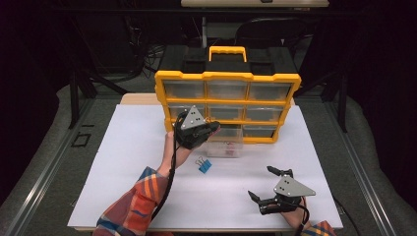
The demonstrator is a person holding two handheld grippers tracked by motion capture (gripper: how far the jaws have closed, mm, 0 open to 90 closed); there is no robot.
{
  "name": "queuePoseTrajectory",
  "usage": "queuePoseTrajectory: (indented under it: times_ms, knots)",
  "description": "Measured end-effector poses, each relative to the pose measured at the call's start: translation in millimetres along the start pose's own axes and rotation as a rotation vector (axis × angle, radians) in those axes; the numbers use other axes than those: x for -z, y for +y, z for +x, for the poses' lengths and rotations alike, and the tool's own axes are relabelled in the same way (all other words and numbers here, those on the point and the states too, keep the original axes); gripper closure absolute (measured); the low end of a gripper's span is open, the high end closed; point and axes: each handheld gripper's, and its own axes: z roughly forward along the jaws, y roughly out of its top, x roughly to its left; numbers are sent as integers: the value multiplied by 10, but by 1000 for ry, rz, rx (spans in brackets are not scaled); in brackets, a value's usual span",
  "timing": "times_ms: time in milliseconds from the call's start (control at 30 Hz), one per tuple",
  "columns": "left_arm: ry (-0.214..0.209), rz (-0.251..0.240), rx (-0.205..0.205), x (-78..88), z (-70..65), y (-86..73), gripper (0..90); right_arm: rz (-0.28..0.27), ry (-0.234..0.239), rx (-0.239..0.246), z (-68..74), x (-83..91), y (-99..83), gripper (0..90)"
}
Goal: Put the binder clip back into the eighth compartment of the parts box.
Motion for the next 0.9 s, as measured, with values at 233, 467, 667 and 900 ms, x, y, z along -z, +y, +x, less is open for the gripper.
queuePoseTrajectory:
  times_ms: [233,467,667,900]
  knots:
    - [-22,12,-1,-113,-35,-17,884,3,0,7,7,1,-2,2]
    - [-34,47,-11,-218,-46,-54,884,6,2,1,-1,-1,-5,2]
    - [-43,64,-16,-293,-49,-81,883,4,4,4,6,-6,-1,2]
    - [-54,71,7,-390,-44,-145,864,5,9,4,6,-6,-2,2]
